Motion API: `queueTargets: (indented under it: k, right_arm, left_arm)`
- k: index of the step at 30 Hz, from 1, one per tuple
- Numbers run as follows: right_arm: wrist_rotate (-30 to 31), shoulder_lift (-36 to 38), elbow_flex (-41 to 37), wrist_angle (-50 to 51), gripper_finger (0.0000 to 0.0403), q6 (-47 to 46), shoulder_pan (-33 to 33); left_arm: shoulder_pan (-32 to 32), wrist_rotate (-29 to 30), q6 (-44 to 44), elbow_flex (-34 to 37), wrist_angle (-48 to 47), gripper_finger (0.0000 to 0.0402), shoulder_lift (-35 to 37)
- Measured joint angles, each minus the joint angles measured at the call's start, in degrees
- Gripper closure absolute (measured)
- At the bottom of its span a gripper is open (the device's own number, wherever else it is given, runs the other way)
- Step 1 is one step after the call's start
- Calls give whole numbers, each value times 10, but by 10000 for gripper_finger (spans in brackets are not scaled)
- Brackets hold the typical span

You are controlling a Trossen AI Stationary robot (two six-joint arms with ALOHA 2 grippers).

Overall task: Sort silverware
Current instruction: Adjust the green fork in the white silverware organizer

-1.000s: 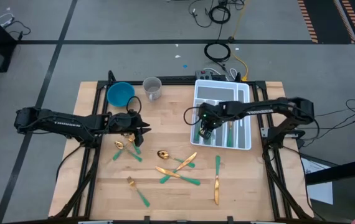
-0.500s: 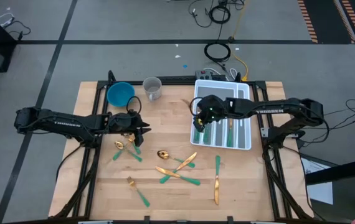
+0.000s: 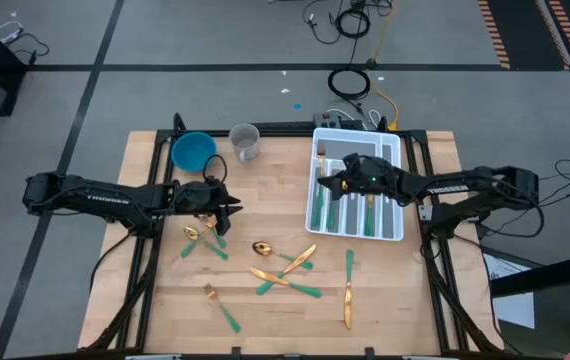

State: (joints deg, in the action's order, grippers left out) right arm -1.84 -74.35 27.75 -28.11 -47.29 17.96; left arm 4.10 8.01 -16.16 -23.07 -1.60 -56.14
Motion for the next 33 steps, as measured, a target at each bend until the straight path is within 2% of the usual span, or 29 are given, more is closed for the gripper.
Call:
queueTargets:
  k: [17, 29, 33]
  right_arm:
    - [19, -64, -1, -7, 403, -3, 0]
    - [44, -99, -1, -14, 403, -52, -18]
    - [68, -99, -1, 22, 403, -73, -24]
  left_arm:
    - [0, 1, 0, 0, 25, 287, 0]
    - [0, 4, 0, 0, 25, 287, 0]
    - [0, 4, 0, 0, 25, 287, 0]
